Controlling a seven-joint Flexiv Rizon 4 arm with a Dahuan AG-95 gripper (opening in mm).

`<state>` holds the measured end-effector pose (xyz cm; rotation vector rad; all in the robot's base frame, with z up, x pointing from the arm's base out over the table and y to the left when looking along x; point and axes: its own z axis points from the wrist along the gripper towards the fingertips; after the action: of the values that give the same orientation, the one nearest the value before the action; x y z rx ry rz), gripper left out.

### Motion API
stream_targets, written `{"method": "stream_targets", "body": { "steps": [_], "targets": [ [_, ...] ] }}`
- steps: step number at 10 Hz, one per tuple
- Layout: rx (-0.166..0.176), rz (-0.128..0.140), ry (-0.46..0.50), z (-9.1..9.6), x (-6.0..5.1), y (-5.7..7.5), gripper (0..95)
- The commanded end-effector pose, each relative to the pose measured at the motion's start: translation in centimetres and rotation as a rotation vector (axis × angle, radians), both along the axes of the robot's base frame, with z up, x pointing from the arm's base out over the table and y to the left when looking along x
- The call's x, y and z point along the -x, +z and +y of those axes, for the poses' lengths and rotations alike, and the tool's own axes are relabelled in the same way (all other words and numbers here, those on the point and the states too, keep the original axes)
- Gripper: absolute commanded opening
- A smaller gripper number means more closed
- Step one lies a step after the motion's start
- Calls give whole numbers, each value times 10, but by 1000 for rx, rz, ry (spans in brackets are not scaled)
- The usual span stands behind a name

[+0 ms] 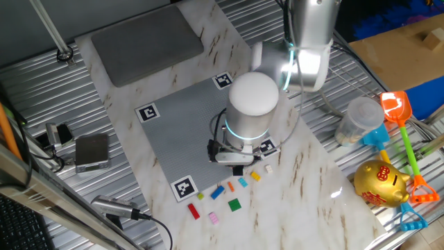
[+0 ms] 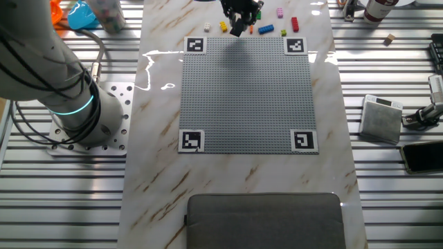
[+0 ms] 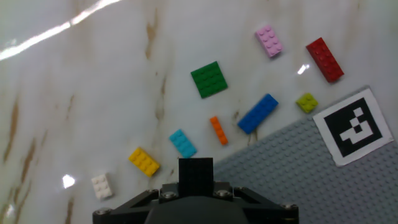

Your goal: Build with small Lego blocks

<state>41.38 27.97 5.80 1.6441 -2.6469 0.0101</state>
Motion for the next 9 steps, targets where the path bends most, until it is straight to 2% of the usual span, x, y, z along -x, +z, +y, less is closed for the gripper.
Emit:
{"method": "stream_targets", "body": {
  "steps": [1, 2, 3, 4, 6, 9],
  "targets": [
    [2, 10, -11, 0, 0, 0, 0],
    [7, 21, -33, 0, 0, 0, 0],
    [6, 18, -43, 0, 0, 0, 0],
    [-12, 0, -79, 0, 0, 0, 0],
    [4, -2, -170, 0, 0, 0, 0],
    [7, 1, -196, 0, 0, 0, 0]
  ]
}}
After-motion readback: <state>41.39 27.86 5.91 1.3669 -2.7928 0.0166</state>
